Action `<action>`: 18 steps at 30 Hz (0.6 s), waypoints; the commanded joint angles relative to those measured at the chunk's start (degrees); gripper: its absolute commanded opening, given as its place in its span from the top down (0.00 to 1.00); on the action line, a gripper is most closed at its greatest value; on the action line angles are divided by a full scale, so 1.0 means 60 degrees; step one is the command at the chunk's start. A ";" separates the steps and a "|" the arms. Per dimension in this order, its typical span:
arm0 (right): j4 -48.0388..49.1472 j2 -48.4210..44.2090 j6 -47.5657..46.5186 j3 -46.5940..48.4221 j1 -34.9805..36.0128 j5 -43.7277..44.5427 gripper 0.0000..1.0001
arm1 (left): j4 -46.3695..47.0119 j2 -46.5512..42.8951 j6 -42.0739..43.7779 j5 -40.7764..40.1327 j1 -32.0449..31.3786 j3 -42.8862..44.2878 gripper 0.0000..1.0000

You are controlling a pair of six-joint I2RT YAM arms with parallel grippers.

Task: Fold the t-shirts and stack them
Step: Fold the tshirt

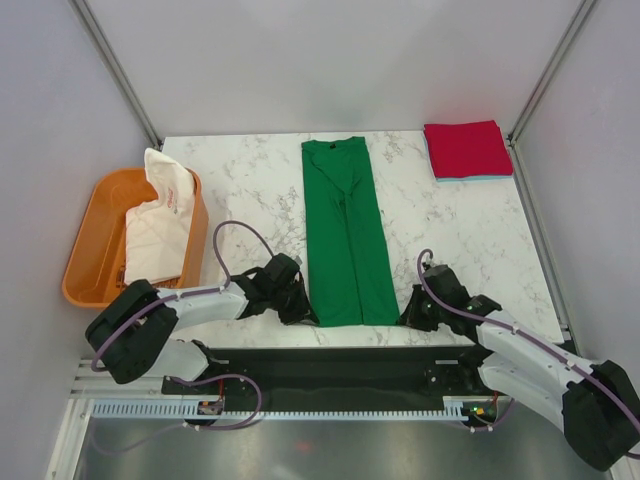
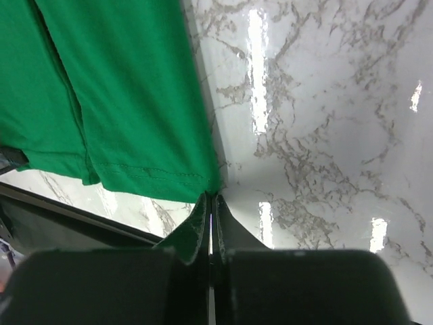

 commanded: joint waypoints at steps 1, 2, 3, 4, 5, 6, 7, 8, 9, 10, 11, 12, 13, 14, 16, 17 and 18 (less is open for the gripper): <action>-0.0055 -0.0290 0.0225 -0.0027 0.0131 -0.0328 1.00 | 0.0161 -0.0461 -0.0468 0.0263 -0.0038 -0.0147 0.98; -0.0200 -0.0493 0.0429 -0.0012 0.0190 -0.0300 1.00 | -0.0144 -0.0594 -0.0528 0.0322 -0.0052 -0.0206 0.98; -0.0303 -0.0626 0.0532 -0.0027 0.0234 -0.0270 1.00 | -0.0321 -0.0697 -0.0529 0.0381 -0.0038 -0.0250 0.98; -0.0377 -0.0743 0.0664 -0.0041 0.0365 -0.0212 1.00 | -0.0555 -0.0799 -0.0514 0.0396 -0.0067 -0.0265 0.98; -0.0493 -0.0977 0.0781 -0.0070 0.0424 -0.0212 1.00 | -0.0717 -0.0989 -0.0471 0.0454 -0.0082 -0.0280 0.98; -0.0524 -0.1080 0.1029 -0.0100 0.0483 -0.0197 1.00 | -0.0965 -0.1092 -0.0456 0.0469 -0.0111 -0.0309 0.98; -0.0567 -0.1197 0.1133 -0.0158 0.0628 -0.0182 1.00 | -0.1011 -0.1209 -0.0470 0.0469 -0.0126 -0.0411 0.98; -0.0655 -0.1416 0.1221 -0.0173 0.0702 -0.0124 1.00 | -0.1069 -0.1312 -0.0514 0.0440 -0.0213 -0.0455 0.98; -0.0728 -0.1505 0.1323 -0.0188 0.0761 -0.0080 1.00 | -0.1128 -0.1516 -0.0529 0.0426 -0.0257 -0.0514 0.98; -0.0787 -0.1622 0.1440 -0.0202 0.0863 -0.0036 1.00 | -0.1143 -0.1576 -0.0558 0.0425 -0.0301 -0.0543 0.98; -0.0904 -0.1783 0.1485 -0.0188 0.0893 0.0022 1.00 | -0.1143 -0.1620 -0.0601 0.0469 -0.0403 -0.0544 0.98; -0.0919 -0.1857 0.1514 -0.0173 0.0937 0.0023 1.00 | -0.1143 -0.1635 -0.0616 0.0498 -0.0448 -0.0529 0.98; -0.0948 -0.1887 0.1544 -0.0144 0.0966 0.0037 1.00 | -0.1172 -0.1606 -0.0617 0.0557 -0.0492 -0.0485 0.98; -0.1007 -0.1931 0.1529 -0.0115 0.0981 0.0038 1.00 | -0.1173 -0.1577 -0.0617 0.0601 -0.0550 -0.0441 0.98; -0.1037 -0.1916 0.1515 0.0017 0.1025 0.0110 1.00 | -0.1173 -0.1474 -0.0617 0.0645 -0.0551 -0.0310 0.98; -0.1051 -0.1844 0.1486 0.0061 0.1040 0.0140 1.00 | -0.1173 -0.1431 -0.0617 0.0645 -0.0565 -0.0251 0.98; -0.1066 -0.1814 0.1442 0.0163 0.1040 0.0198 1.00 | -0.1173 -0.1416 -0.0617 0.0645 -0.0551 -0.0120 0.98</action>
